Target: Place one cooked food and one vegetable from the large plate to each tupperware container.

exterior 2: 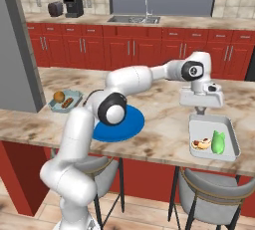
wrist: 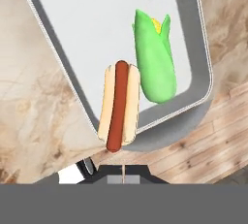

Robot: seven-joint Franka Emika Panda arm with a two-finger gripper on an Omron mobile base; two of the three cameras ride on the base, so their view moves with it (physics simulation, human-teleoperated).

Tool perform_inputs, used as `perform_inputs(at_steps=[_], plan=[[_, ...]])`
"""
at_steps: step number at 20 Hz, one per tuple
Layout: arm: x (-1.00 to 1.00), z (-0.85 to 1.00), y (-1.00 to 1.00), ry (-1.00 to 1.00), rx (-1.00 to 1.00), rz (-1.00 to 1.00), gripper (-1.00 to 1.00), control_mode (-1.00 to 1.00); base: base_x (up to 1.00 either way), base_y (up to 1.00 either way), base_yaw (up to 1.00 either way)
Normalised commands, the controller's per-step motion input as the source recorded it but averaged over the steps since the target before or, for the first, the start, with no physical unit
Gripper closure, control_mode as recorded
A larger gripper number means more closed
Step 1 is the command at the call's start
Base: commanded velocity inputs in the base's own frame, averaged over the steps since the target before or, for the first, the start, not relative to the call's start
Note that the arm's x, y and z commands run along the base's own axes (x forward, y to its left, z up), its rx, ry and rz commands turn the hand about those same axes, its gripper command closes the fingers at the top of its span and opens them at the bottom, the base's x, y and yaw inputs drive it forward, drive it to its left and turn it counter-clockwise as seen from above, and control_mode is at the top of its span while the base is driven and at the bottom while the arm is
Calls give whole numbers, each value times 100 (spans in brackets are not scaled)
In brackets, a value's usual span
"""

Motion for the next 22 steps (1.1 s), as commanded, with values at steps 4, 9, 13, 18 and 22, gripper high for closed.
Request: perform_inputs(at_steps=[4, 9, 13, 18, 22], plan=[[-20, -21, 80, 0, 0, -3, 100, -100, 0, 0, 0], [-50, -18, 100, -5, -6, -1, -100, -100, 0, 0, 0], [-46, 0, 100, -15, -15, 1, -100, -100, 0, 0, 0], [-58, 0, 100, -21, -17, 8, -100, -100, 0, 0, 0], [-37, 0, 100, -27, -13, 15, -100, -100, 0, 0, 0]])
